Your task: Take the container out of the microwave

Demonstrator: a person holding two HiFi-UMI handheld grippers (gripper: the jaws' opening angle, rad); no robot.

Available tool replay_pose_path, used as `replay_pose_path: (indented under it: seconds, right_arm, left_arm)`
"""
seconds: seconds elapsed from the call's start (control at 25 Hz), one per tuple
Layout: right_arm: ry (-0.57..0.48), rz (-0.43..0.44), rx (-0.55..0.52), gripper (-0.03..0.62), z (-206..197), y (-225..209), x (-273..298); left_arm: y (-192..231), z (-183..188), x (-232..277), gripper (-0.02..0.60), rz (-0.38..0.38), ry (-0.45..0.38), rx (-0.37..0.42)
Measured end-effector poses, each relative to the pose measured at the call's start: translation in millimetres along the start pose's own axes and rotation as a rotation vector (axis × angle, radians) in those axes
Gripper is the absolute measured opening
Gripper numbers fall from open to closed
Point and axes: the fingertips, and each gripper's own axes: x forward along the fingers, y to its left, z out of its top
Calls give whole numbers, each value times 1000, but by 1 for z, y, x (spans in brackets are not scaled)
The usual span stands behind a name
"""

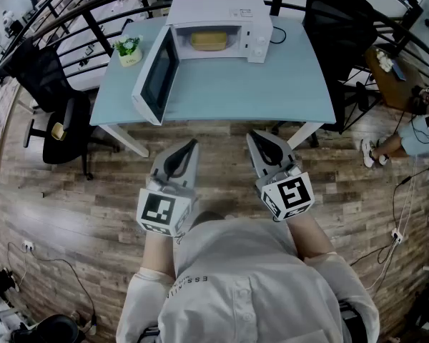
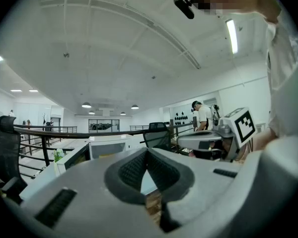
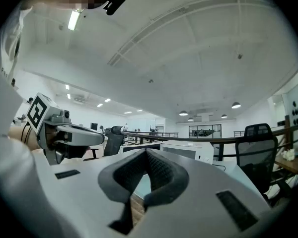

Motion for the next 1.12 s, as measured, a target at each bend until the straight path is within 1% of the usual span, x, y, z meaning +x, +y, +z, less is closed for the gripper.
replay_pose_path:
  seconds: [0.2,0.4,0.56,0.8,0.84,0.88,0.96,1.12]
  right_arm:
    - [4,-20,8,14,-1,-4,-3]
    - [0,-22,13,14,0,-6,-6]
    - [2,-46,33,15,-4,-10,-8]
    - [22,-57,10,22,-8,-14,-11]
    - [30,-45,20,85,-10,-13,-10]
    - [40,-30,31,171,-12,-13,-8]
    - [53,-19,42,176,-15,-12,-8]
    - [55,-24,27,175,-17,-12,-8]
  left_arm:
    - [-1,2,0,-6,4,-9,-2]
    - [-3,2,0,-6,10,-11,-9]
    - [-5,1,0,-6,8,-9,-9]
    - [-6,-1,1,-6,14,-2,-15]
    - [-7,-1,1,-6,13,-1,-16]
    - [-7,-1,2,-6,11,0,-16]
    - [-9,-2,2,-6,5,5,-15]
    - [-8,-6,0,-6,10,22,-20]
